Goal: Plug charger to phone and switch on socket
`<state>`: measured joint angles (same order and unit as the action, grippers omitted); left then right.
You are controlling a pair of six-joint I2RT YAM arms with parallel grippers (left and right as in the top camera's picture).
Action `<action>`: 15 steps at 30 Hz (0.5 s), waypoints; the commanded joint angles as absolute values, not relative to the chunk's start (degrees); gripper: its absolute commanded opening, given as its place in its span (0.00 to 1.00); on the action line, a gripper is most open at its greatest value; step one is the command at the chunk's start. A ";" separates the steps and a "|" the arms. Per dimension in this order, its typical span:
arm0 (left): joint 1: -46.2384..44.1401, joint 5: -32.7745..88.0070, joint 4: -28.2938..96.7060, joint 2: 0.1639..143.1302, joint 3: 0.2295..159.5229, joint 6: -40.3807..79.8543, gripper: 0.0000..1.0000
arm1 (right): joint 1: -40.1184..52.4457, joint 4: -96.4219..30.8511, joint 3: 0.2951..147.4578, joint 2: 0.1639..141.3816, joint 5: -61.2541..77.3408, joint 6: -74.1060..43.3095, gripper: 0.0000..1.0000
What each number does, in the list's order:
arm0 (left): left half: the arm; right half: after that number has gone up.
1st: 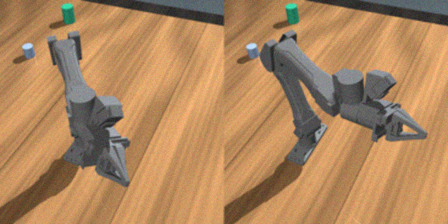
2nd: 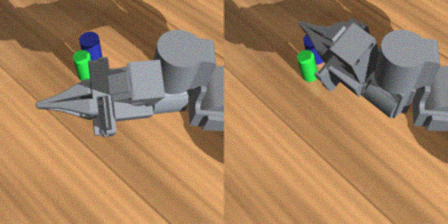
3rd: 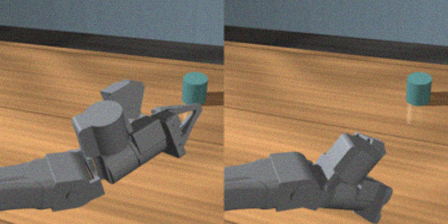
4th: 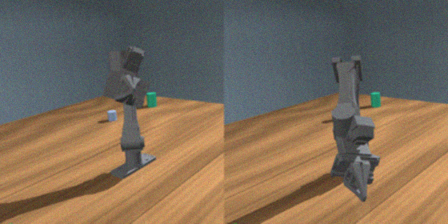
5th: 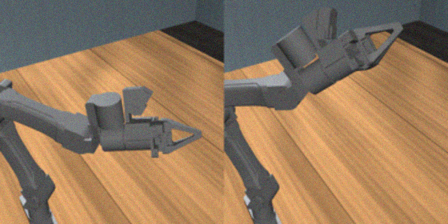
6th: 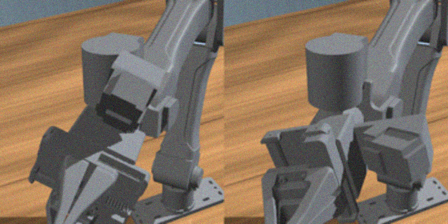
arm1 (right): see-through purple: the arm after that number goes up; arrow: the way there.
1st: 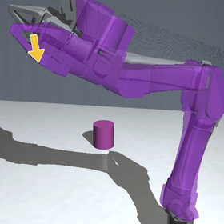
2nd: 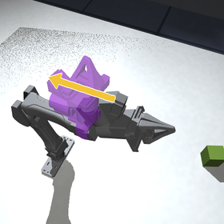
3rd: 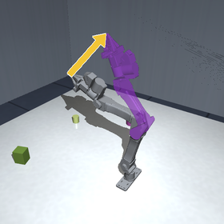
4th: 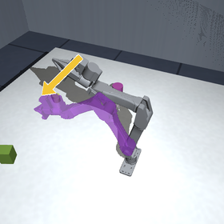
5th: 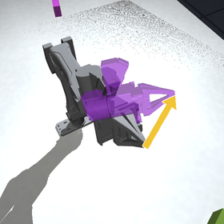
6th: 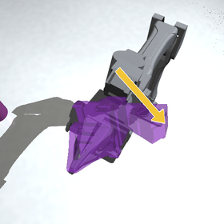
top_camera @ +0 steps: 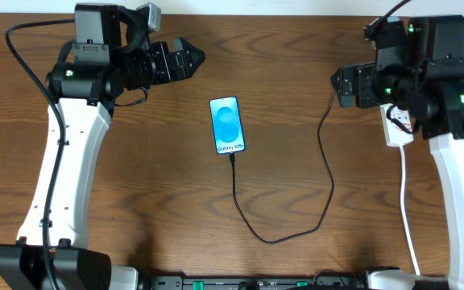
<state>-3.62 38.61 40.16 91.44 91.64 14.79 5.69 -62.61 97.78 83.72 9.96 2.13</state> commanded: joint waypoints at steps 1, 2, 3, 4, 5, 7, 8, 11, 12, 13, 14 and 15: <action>-3.51 38.28 40.27 90.98 92.23 14.22 0.93 | 6.04 -62.89 98.67 81.03 9.34 2.42 0.95; -3.51 38.28 40.27 90.98 92.23 14.24 0.93 | 6.04 -63.11 98.70 80.42 9.32 2.42 0.99; -3.51 38.28 40.27 90.98 92.23 14.24 0.93 | 6.04 -63.31 98.70 79.99 9.28 2.44 0.99; -3.51 38.28 40.27 90.98 92.23 14.24 0.93 | 6.00 -63.72 98.67 79.48 8.47 2.44 0.99; -3.51 38.28 40.27 90.98 92.23 14.24 0.93 | 6.00 -63.75 98.67 78.94 7.40 2.46 0.99; -3.51 38.28 40.27 90.98 92.23 14.24 0.93 | 6.00 -64.07 98.67 78.02 5.61 2.44 0.99; -3.51 38.28 40.27 90.98 92.23 14.24 0.93 | 6.00 -64.31 98.67 77.69 5.61 2.44 0.99; -3.51 38.28 40.27 90.98 92.23 14.24 0.93 | 6.00 -65.69 98.67 77.12 5.89 2.42 0.99; -3.51 38.28 40.27 90.98 92.23 14.24 0.93 | 6.00 -66.32 98.67 77.12 6.11 2.42 0.99; -3.51 38.28 40.27 90.98 92.23 14.24 0.93 | 6.00 -66.92 98.67 77.12 6.13 2.42 0.99; -3.51 38.28 40.27 90.98 92.23 14.24 0.93 | 6.00 -67.70 98.67 77.14 6.13 2.42 0.99; -3.51 38.28 40.27 90.98 92.23 14.24 0.93 | 6.00 -68.34 98.67 77.17 6.13 2.42 0.99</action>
<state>-3.64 38.61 40.16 91.44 91.64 14.79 5.69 -67.44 97.78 77.56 6.79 2.17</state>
